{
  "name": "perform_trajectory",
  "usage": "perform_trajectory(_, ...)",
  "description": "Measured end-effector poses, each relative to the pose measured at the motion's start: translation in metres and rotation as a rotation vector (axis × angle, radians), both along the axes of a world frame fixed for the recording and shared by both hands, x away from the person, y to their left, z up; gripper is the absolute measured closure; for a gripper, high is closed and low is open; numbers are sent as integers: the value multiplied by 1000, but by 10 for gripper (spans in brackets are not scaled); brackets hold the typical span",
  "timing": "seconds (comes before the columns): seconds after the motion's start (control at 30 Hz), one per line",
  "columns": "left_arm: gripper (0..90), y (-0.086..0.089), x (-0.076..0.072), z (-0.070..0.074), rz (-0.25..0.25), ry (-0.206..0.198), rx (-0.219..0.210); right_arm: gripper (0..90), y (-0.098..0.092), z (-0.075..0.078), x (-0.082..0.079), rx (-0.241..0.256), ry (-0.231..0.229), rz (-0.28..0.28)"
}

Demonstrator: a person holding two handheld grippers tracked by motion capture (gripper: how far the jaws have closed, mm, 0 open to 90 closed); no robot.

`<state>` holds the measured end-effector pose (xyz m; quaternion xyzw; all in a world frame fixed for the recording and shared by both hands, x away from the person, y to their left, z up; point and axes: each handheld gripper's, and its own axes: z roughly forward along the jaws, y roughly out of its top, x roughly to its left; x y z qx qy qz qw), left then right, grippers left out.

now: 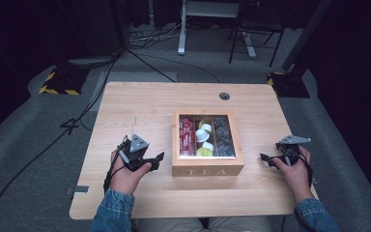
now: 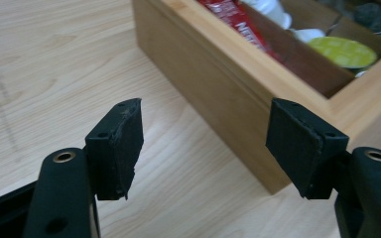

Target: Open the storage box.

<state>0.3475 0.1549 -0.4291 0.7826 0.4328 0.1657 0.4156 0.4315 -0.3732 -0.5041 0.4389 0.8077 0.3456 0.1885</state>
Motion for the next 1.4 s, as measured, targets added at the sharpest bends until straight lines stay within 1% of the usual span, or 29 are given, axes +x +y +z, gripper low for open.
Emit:
perform_trajectory(0.1, 311, -7, -2, 1, -38, 12, -25, 74, 0, 0, 0, 0, 0, 0)
perform_trajectory(0.13, 311, -10, -4, 2, -52, 16, -27, 74, 0, 0, 0, 0, 0, 0)
perform_trajectory(0.23, 318, -18, -9, 5, -91, 18, -48, 74, 0, 0, 0, 0, 0, 0)
perform_trajectory(0.3, 326, -25, -14, 6, -126, 21, -46, 75, 0, 0, 0, 0, 0, 0)
perform_trajectory(0.37, 328, -30, -20, 5, -147, 21, -45, 75, 0, 0, 0, 0, 0, 0)
perform_trajectory(0.43, 333, -34, -25, 2, -154, 19, -48, 74, 0, 0, 0, 0, 0, 0)
perform_trajectory(0.53, 347, -37, -28, -4, -155, 28, -47, 75, 0, 0, 0, 0, 0, 0)
perform_trajectory(0.63, 375, -38, -30, -11, -144, 36, -37, 74, 0, 0, 0, 0, 0, 0)
perform_trajectory(0.67, 380, -38, -30, -14, -145, 40, -25, 74, 0, 0, 0, 0, 0, 0)
perform_trajectory(0.73, 383, -40, -30, -18, -147, 47, -25, 74, 0, 0, 0, 0, 0, 0)
perform_trajectory(0.77, 386, -41, -30, -20, -140, 50, -18, 74, 0, 0, 0, 0, 0, 0)
perform_trajectory(0.8, 413, -41, -30, -20, -140, 50, -18, 74, 0, 0, 0, 0, 0, 0)
perform_trajectory(0.83, 413, -41, -30, -21, -141, 46, -16, 74, 0, 0, 0, 0, 0, 0)
perform_trajectory(0.9, 454, -41, -30, -23, -150, 50, -16, 75, 0, 0, 0, 0, 0, 0)
perform_trajectory(0.93, 485, -41, -30, -23, -155, 49, -7, 75, 0, 0, 0, 0, 0, 0)
perform_trajectory(1.03, 580, -41, -30, -22, -153, 39, -1, 75, 0, 0, 0, 0, 0, 0)
perform_trajectory(1.1, 644, -39, -30, -21, -155, 15, 11, 74, 0, 0, 0, 0, 0, 0)
perform_trajectory(1.17, 665, -37, -31, -19, -164, 7, 19, 74, 0, 0, 0, 0, 0, 0)
perform_trajectory(1.23, 692, -36, -31, -18, -171, 10, 22, 75, 0, 0, 0, 0, 0, 0)
perform_trajectory(1.37, 742, -35, -30, -21, -181, 33, 27, 75, 0, 0, 0, 0, 0, 0)
perform_trajectory(1.4, 755, -35, -30, -21, -186, 34, 36, 75, 0, 0, 0, 0, 0, 0)
